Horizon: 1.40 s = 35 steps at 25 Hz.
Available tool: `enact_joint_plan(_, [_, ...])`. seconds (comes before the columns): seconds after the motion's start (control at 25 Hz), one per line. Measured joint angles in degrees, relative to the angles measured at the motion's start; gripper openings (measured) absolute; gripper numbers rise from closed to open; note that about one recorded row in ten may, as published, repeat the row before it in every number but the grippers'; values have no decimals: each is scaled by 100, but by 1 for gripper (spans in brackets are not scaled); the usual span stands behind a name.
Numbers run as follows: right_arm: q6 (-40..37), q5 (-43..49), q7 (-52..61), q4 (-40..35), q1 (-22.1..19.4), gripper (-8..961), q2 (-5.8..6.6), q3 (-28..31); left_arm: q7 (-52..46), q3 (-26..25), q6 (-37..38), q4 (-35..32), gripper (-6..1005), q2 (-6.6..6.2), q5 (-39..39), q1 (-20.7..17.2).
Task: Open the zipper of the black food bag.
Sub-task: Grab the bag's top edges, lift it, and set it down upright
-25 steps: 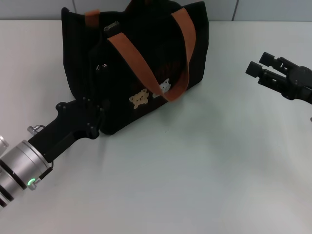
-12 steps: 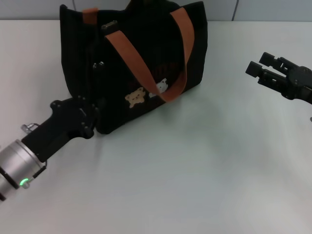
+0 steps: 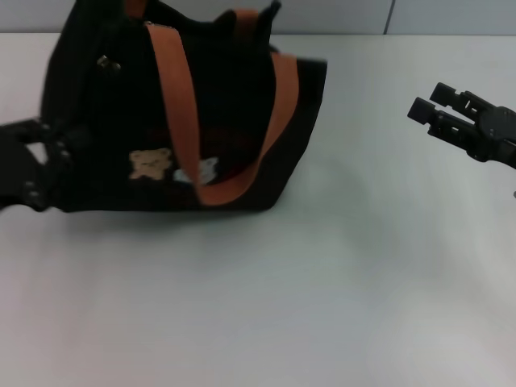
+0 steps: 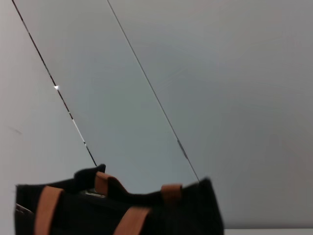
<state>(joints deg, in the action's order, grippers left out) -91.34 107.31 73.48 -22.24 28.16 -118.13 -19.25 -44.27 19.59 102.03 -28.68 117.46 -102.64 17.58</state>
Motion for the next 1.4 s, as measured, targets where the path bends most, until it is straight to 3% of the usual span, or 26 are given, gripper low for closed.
enact_joint_plan(0.24, [-12,-7,0,64,31,827,0,0,-1007,-23,849,-1857,107,-81,47,93])
enact_joint_plan(0.36, [-15,-8,0,138,54,827,-4,0,-1515,76,1051,-2868,106,23,102,215])
enact_joint_plan(0.48, [-16,-9,0,152,58,826,-46,0,-1688,531,1106,-3407,104,114,178,260])
enact_joint_plan(0.68, [-15,-14,-267,362,83,826,-95,-6,-1712,1631,1040,-3528,99,122,609,231])
enact_joint_plan(1.0, [321,-18,-2299,1485,384,826,-143,-14,-1600,2681,477,-3385,92,131,663,298])
enact_joint_plan(1.4, [534,-199,-5039,1991,428,823,-153,188,-1589,2900,439,-3366,87,137,714,248])
